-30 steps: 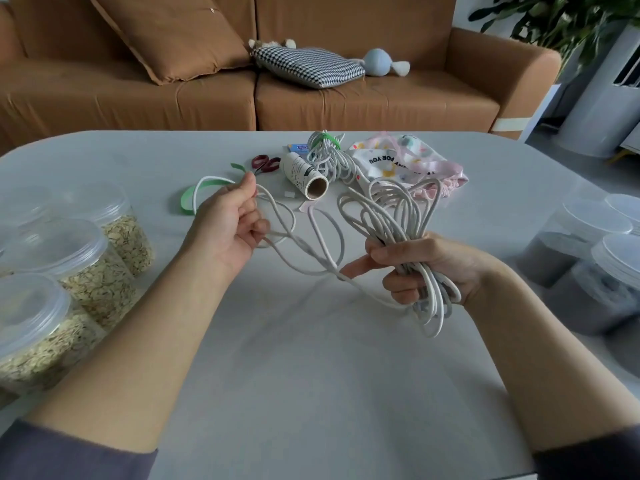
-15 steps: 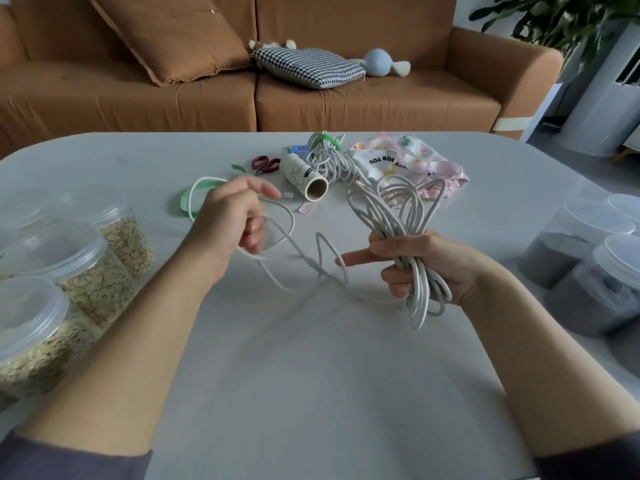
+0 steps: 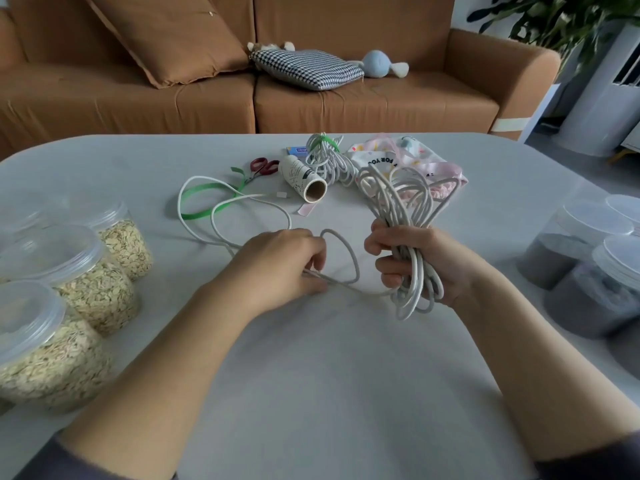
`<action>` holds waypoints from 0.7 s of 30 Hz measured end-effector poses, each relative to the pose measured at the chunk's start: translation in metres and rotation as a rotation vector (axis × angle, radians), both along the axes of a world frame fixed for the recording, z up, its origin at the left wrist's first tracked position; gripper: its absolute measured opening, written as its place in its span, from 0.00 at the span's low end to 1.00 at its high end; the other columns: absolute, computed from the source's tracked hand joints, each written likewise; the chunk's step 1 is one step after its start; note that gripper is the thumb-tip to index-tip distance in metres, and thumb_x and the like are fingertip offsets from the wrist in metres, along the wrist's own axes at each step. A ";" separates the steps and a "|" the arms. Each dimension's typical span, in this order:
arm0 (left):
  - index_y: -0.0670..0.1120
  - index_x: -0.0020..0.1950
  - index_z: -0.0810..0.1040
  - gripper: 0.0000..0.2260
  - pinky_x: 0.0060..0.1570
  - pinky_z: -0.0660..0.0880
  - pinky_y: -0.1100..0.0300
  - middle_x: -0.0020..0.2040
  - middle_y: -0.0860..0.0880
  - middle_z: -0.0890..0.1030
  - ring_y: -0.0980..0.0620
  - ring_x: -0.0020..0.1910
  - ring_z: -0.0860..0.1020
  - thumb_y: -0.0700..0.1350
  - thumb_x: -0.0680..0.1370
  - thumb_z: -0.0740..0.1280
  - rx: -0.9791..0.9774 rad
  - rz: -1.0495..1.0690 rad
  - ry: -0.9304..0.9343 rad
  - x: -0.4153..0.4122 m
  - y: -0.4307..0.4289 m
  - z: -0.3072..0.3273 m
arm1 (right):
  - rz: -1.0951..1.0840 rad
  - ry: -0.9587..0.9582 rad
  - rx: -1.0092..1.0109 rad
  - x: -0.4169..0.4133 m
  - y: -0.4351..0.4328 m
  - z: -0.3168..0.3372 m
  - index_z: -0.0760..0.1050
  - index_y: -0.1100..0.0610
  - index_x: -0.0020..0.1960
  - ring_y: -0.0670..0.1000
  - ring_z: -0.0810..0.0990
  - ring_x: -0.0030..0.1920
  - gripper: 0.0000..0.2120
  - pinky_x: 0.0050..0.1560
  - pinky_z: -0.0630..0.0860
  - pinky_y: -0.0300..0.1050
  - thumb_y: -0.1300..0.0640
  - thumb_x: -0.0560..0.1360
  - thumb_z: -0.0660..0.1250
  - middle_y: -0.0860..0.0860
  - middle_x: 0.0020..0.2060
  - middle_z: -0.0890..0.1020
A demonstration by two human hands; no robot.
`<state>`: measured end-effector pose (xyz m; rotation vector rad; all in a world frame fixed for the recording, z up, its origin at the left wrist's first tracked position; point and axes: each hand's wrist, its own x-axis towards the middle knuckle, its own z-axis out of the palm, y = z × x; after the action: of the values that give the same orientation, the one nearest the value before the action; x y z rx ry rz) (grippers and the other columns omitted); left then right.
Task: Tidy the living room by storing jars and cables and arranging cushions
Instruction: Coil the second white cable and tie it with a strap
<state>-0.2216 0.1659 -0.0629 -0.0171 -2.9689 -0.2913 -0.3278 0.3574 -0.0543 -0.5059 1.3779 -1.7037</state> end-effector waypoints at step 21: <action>0.49 0.34 0.64 0.15 0.29 0.62 0.58 0.27 0.53 0.67 0.49 0.30 0.63 0.53 0.74 0.67 0.265 -0.010 0.414 0.002 0.003 -0.001 | 0.029 -0.157 -0.382 -0.010 0.007 0.008 0.63 0.53 0.36 0.43 0.63 0.21 0.21 0.23 0.62 0.36 0.58 0.60 0.77 0.47 0.28 0.56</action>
<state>-0.2197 0.1687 -0.0642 -0.0544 -2.5015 -0.5999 -0.3376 0.3640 -0.0460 -0.5850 0.9316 -1.9476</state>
